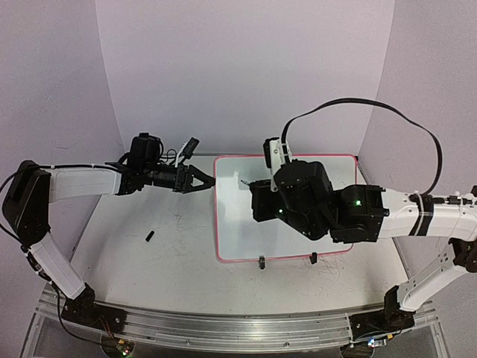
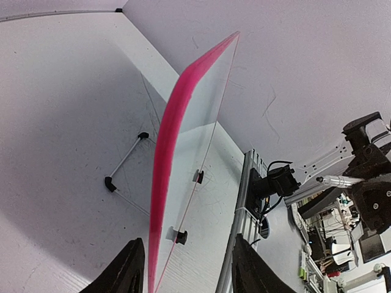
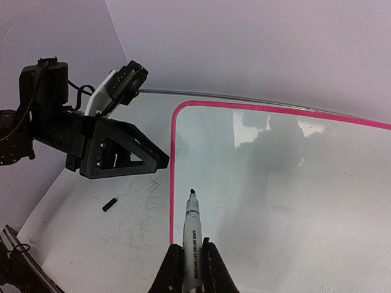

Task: Write a sentence on the whiteboard
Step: Hold the whiteboard at the center of the board.

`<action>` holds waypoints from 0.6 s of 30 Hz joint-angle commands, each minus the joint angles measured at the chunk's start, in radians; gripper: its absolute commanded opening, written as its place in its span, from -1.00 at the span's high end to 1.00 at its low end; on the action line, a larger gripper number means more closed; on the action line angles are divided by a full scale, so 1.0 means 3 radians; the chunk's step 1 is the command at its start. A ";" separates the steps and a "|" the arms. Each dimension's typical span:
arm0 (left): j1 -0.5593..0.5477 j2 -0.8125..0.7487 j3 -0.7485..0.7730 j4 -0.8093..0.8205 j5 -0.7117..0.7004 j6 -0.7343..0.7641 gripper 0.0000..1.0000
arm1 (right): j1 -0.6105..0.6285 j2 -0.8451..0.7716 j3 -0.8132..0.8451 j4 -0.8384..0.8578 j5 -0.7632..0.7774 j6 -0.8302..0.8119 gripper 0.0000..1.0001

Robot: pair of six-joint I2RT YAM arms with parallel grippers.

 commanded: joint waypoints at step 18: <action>-0.0065 0.0219 0.0146 0.0485 0.0026 0.0000 0.48 | -0.0051 0.0693 0.0403 0.0198 -0.0197 -0.0266 1.00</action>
